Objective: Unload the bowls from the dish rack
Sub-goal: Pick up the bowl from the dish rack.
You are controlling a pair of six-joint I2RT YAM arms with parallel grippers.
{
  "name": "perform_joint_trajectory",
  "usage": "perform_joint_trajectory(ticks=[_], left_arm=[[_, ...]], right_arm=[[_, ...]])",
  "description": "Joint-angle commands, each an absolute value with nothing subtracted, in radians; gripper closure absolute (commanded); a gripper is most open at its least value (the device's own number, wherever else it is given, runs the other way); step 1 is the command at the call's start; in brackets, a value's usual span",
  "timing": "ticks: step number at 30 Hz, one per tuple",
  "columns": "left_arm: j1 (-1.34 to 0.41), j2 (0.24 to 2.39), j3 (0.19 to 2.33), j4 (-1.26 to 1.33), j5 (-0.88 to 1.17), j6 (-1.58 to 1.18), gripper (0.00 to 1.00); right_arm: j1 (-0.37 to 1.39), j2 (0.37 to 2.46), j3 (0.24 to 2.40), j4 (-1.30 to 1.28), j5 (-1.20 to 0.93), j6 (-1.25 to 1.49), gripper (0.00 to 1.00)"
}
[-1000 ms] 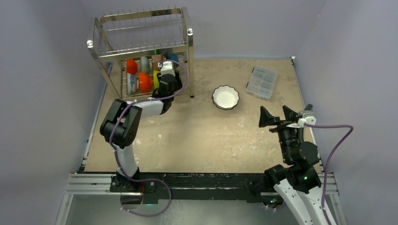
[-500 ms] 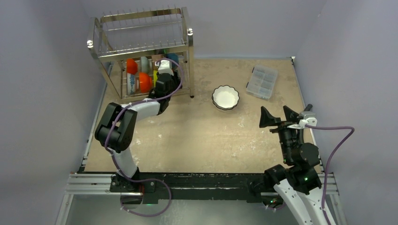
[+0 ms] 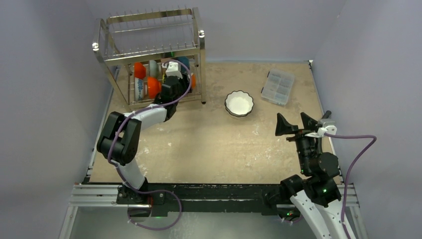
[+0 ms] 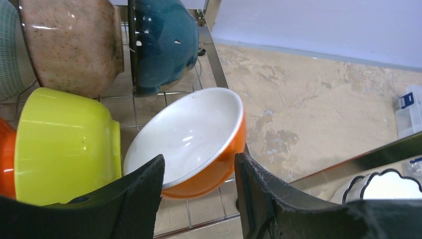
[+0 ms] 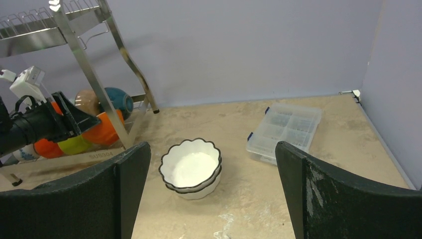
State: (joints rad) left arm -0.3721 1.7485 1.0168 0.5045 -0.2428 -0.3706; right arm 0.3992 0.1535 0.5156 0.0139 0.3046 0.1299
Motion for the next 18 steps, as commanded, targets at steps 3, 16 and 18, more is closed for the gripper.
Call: perform_joint_trajectory(ticks=[3,16,18], left_arm=[[-0.364,1.766,1.058,0.508,-0.17,-0.333,0.43],[-0.364,1.81,1.122,0.418,-0.091,-0.226,0.38],[-0.364,1.796,1.111,0.42,-0.108,-0.234,0.38]], right_arm=[[0.405,0.136,0.514,0.06,0.314,0.118,0.01],[0.405,0.133,0.514,0.058,0.318,0.117,0.01],[0.405,0.132,0.512,0.058,0.32,0.117,0.01]])
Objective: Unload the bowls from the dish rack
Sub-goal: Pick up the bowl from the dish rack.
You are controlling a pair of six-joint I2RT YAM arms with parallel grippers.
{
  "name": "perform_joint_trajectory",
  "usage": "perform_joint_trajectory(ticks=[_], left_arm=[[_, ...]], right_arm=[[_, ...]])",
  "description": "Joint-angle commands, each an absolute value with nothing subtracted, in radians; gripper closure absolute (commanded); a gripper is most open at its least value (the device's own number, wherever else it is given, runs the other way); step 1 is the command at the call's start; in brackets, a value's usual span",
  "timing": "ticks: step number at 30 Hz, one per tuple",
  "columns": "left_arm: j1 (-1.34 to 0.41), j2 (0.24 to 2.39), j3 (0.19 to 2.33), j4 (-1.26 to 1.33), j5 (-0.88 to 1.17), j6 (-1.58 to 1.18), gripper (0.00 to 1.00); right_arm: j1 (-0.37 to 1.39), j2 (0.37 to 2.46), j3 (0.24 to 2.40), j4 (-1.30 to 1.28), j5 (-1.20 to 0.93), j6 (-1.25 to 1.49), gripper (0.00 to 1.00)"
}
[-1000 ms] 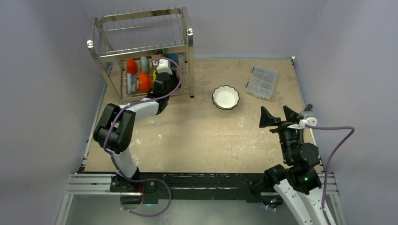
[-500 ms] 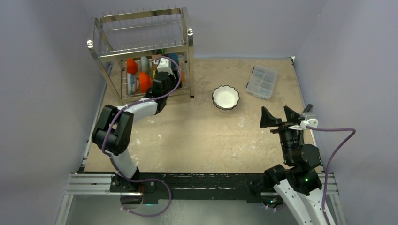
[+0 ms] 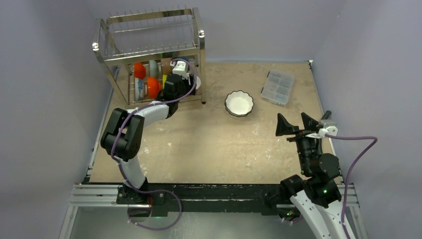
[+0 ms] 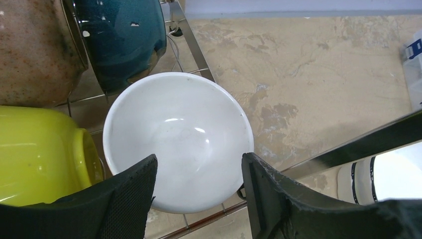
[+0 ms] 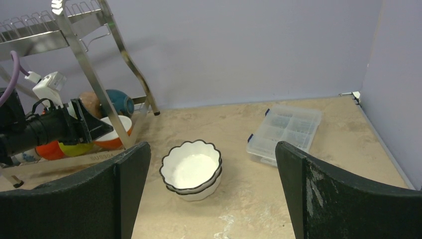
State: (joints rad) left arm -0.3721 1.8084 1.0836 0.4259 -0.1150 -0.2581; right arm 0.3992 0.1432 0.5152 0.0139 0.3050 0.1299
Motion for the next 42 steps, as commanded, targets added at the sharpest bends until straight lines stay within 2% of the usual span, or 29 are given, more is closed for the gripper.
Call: perform_joint_trajectory(ticks=[1,7,11,22,26,31,42], left_arm=[[-0.364,1.788,1.106,0.42,-0.113,-0.237,0.38],[-0.372,1.767,1.133,0.338,-0.112,-0.16,0.38],[-0.385,1.76,1.145,0.286,-0.203,-0.169,0.38],[-0.437,1.704,1.068,0.343,-0.436,-0.39,0.29],[-0.451,1.706,1.066,0.331,-0.507,-0.51,0.29],[-0.457,1.732,1.082,0.294,-0.571,-0.644,0.31],[-0.459,1.813,1.094,0.34,-0.584,-0.696,0.39]], right_arm=[[0.405,0.133,0.512,0.059,0.319,0.119,0.01],[0.406,0.132,0.512,0.058,0.318,0.12,0.01],[0.405,0.132,0.512,0.06,0.32,0.117,0.01],[0.406,0.132,0.512,0.06,0.317,0.118,0.02],[0.405,0.129,0.511,0.061,0.316,0.119,0.01],[0.405,0.123,0.511,0.062,0.316,0.12,0.01],[0.405,0.118,0.508,0.064,0.315,0.121,0.01]])
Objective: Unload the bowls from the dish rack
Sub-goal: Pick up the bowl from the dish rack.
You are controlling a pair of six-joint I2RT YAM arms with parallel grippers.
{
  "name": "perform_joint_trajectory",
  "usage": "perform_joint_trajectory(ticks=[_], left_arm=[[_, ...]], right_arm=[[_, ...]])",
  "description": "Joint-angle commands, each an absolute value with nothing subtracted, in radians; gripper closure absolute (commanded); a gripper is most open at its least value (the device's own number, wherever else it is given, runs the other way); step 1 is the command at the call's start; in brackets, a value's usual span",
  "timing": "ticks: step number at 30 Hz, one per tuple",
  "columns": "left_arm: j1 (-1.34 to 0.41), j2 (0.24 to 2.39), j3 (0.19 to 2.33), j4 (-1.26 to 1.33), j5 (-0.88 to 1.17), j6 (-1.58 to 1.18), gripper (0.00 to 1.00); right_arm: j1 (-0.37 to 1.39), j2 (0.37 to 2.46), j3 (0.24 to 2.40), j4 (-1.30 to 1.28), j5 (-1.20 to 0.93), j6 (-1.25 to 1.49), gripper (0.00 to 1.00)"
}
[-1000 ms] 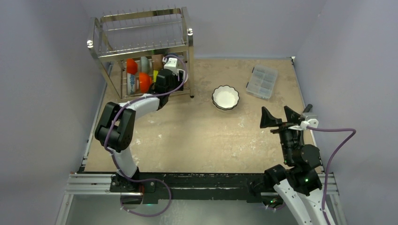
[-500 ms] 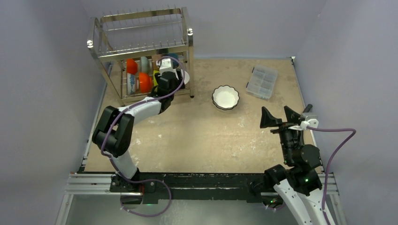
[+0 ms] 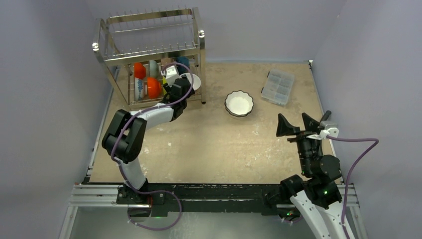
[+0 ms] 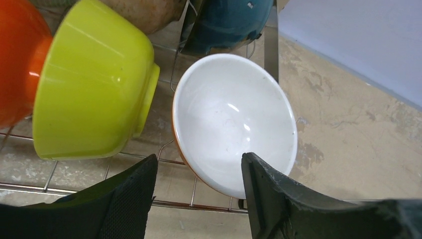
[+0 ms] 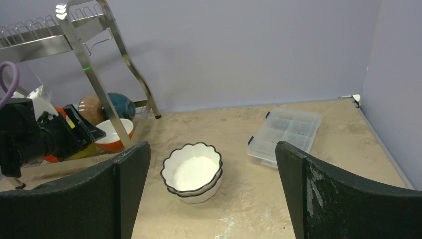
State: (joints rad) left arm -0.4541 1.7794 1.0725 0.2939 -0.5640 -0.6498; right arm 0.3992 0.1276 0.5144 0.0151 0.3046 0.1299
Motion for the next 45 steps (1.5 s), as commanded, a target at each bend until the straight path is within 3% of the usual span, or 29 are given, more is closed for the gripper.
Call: perform_joint_trajectory(ticks=[1,11,17,22,45], left_arm=[[-0.459,1.819,1.095,0.344,-0.583,-0.701,0.41],[-0.459,1.822,1.09,0.383,-0.56,-0.711,0.64],[-0.456,1.807,1.07,0.405,-0.557,-0.718,0.88],[-0.452,1.802,1.06,0.417,-0.546,-0.727,1.0],[-0.433,1.491,0.89,0.359,-0.536,-0.738,1.0]], right_arm=[[0.406,0.117,0.508,0.064,0.315,0.12,0.02],[0.405,0.112,0.506,0.064,0.317,0.12,0.01],[0.406,0.108,0.507,0.063,0.318,0.12,0.01],[0.405,0.107,0.508,0.06,0.321,0.121,0.01],[0.405,0.132,0.528,0.052,0.308,0.124,0.01]])
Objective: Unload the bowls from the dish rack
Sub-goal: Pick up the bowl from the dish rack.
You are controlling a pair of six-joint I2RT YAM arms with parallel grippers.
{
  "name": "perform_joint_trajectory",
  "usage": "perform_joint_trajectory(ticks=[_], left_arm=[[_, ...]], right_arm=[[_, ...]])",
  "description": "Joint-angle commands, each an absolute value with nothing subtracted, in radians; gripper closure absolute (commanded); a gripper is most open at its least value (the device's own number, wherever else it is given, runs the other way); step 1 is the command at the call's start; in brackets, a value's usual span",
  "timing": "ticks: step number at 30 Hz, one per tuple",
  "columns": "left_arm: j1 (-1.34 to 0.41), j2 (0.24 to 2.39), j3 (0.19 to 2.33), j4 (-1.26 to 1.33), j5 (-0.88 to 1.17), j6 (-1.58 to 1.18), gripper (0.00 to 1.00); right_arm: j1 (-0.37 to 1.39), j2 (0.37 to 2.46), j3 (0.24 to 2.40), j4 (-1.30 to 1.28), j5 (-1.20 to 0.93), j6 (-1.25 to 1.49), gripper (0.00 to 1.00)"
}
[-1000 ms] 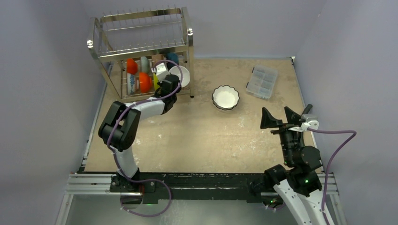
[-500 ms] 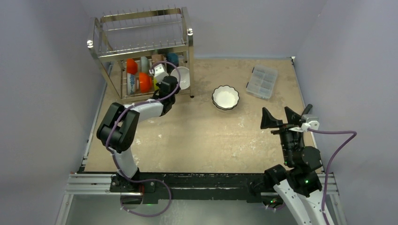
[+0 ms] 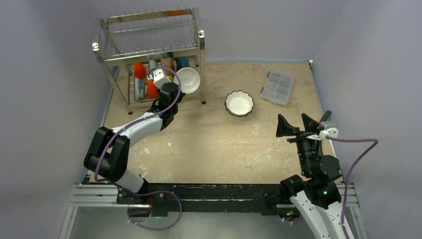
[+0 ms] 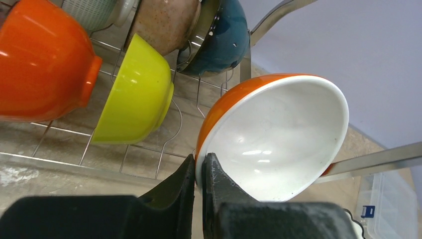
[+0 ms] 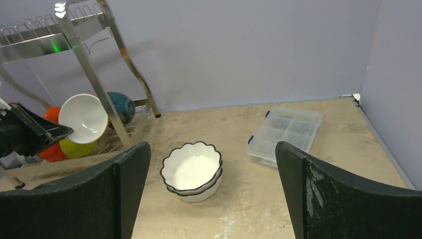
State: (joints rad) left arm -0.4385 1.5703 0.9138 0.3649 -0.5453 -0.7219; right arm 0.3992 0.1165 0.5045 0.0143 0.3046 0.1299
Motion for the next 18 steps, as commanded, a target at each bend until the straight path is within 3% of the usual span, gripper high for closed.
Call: perform_joint_trajectory(ticks=[1,8,18], left_arm=[[-0.433,1.475,0.88,0.35,-0.529,-0.74,1.0],[-0.433,1.366,0.83,0.215,-0.456,-0.72,1.0],[-0.436,1.248,0.781,0.04,-0.191,-0.681,1.0]], right_arm=[[0.406,0.143,0.536,0.051,0.309,0.126,0.01],[0.406,0.283,0.629,-0.012,0.274,0.166,0.01],[0.406,0.531,0.841,-0.23,0.162,0.189,0.01]])
